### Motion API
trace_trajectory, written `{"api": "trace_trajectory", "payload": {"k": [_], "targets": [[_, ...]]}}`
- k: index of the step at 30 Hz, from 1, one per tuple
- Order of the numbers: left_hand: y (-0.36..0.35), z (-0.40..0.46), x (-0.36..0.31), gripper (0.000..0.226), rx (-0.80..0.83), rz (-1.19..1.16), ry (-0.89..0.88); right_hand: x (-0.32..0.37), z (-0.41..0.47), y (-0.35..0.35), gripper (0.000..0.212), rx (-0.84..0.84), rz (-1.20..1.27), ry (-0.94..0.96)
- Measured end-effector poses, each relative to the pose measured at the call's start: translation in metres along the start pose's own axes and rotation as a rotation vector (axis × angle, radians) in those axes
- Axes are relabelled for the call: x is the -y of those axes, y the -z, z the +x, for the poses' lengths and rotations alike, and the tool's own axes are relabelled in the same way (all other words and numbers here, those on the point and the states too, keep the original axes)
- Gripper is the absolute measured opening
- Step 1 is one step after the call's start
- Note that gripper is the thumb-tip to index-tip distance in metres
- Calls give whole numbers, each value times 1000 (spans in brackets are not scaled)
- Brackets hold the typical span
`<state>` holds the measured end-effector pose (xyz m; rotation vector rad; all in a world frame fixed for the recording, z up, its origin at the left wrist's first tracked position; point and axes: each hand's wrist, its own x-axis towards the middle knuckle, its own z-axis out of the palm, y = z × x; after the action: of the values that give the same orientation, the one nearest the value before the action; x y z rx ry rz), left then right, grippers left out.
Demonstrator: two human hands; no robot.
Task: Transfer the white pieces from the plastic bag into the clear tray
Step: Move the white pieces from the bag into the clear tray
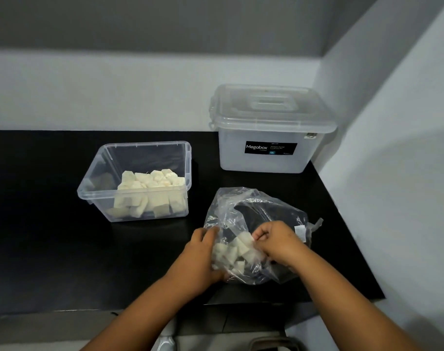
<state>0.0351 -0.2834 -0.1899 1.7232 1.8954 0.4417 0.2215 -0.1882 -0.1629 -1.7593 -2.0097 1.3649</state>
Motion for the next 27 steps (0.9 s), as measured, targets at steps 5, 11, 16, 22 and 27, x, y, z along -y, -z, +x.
{"api": "trace_trajectory", "payload": {"k": [5, 11, 16, 22, 27], "targets": [[19, -3, -6, 62, -36, 219, -112, 2, -9, 28, 11, -155, 32, 88], [40, 9, -35, 24, -287, 60, -211, 15, -23, 58, 5, -228, 289, 234], [48, 28, -73, 12, -90, -570, 0, 30, -29, 58, 5, -167, 628, 268], [47, 40, -95, 19, 55, -1222, 80, 46, -25, 53, 8, -107, 782, 265], [57, 44, -85, 19, -47, -1250, 67, 61, -17, 48, 3, -111, 777, 272]]}}
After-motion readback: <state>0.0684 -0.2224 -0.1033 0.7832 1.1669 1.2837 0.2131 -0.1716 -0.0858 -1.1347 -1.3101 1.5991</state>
